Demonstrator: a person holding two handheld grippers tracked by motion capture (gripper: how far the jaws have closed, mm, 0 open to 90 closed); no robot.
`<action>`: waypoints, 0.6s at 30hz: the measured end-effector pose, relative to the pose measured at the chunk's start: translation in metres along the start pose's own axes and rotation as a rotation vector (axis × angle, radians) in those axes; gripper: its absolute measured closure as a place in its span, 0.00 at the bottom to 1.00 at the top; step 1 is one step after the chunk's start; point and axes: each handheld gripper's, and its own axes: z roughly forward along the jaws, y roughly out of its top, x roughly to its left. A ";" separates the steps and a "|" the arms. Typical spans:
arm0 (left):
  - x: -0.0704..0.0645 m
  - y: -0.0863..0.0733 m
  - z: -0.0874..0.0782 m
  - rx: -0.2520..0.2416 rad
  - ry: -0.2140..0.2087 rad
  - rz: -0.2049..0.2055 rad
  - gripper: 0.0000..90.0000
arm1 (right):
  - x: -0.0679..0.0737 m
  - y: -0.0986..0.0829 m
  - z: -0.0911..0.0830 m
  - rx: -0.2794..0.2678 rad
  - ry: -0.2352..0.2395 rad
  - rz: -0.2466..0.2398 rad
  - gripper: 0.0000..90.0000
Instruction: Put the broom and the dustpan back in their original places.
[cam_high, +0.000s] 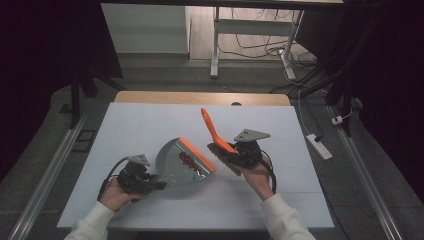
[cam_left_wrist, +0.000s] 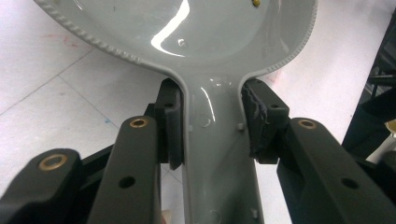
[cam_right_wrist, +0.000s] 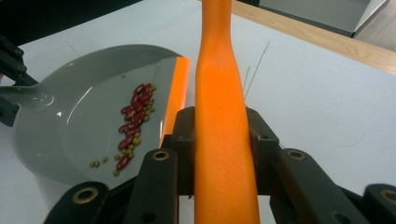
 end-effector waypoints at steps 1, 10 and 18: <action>0.000 0.000 -0.001 -0.004 0.002 -0.004 0.68 | 0.000 0.000 -0.001 -0.001 -0.002 -0.001 0.78; -0.001 -0.005 -0.006 -0.036 0.016 -0.032 0.68 | -0.005 -0.003 -0.010 0.003 -0.011 0.006 0.78; 0.000 -0.007 -0.010 -0.064 0.024 -0.069 0.68 | -0.008 -0.014 -0.019 0.033 -0.011 -0.011 0.78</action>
